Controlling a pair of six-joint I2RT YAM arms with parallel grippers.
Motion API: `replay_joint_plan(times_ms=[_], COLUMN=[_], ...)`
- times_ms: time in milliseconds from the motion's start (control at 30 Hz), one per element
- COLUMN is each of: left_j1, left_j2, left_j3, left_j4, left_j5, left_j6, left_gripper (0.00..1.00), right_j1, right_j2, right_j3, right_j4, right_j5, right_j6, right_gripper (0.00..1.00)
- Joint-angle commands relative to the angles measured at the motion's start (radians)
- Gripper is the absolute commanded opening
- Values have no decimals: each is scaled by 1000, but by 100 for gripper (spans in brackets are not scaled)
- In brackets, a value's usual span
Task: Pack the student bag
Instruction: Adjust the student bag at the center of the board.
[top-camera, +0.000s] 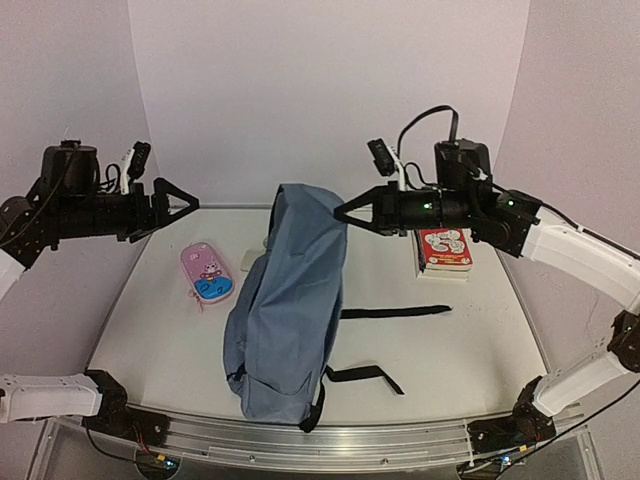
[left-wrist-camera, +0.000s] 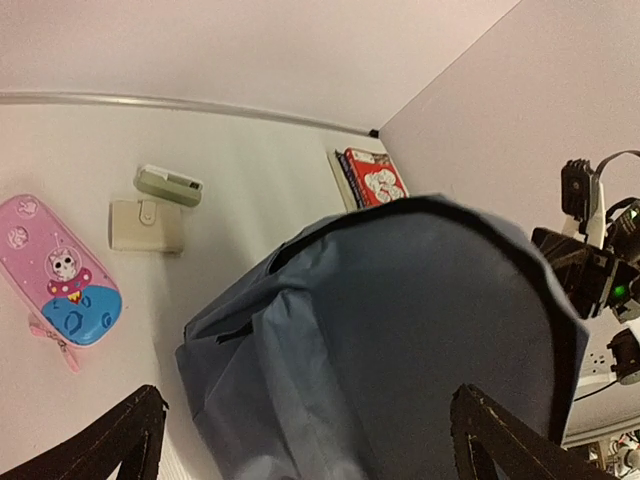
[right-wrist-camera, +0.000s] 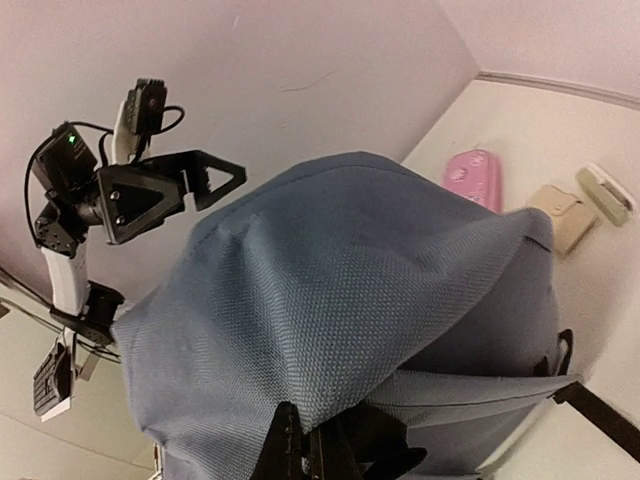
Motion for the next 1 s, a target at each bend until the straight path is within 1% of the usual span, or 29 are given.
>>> replay_joint_plan(times_ms=[0,133,200,267,300,433,467,500,533,567,600,667,733,833,900,967], left_j1=[2,1,1,1,1,1,1,1,1,1,1,2,1,1,1,1], left_j2=[67,107,120,136,146,170,173,174,176,180,182,184,182,182,178,170], left_j3=[-55,-117,-159,-199,-215,-274,-288,-297,-305,-308,-311,-312,-316,-325,-342,-365], left_j4=[52,94,128,162,175,241,259,272,283,287,288,288,285,284,287,289], left_j5=[73,117,140,156,163,185,190,194,197,199,200,199,193,187,191,192], left_j6=[24,15,5,-6,-12,-34,-41,-46,-49,-52,-52,-51,-49,-52,-59,-72], left_gripper=[100,100,100,100,100,100,100,100,100,100,100,100,100,100,100,100], right_j1=[-82,-107,-126,-139,-141,-141,-141,-141,-142,-141,-141,-141,-140,-140,-141,-141], right_j2=[-60,-138,-183,-209,-215,-218,-215,-213,-212,-219,-231,-265,-307,-357,-369,-363], right_j3=[-173,-284,-322,-336,-339,-381,-396,-409,-423,-431,-434,-421,-388,-344,-331,-337], right_j4=[22,15,-13,-92,-135,-231,-242,-251,-259,-265,-273,-306,-363,-425,-440,-440], right_j5=[-18,36,104,226,312,509,545,572,586,602,627,670,730,778,752,701], right_j6=[-6,15,21,18,17,62,77,89,101,111,120,131,139,133,119,111], right_gripper=[0,0,0,1,1,9,13,21,32,46,58,70,78,87,91,92])
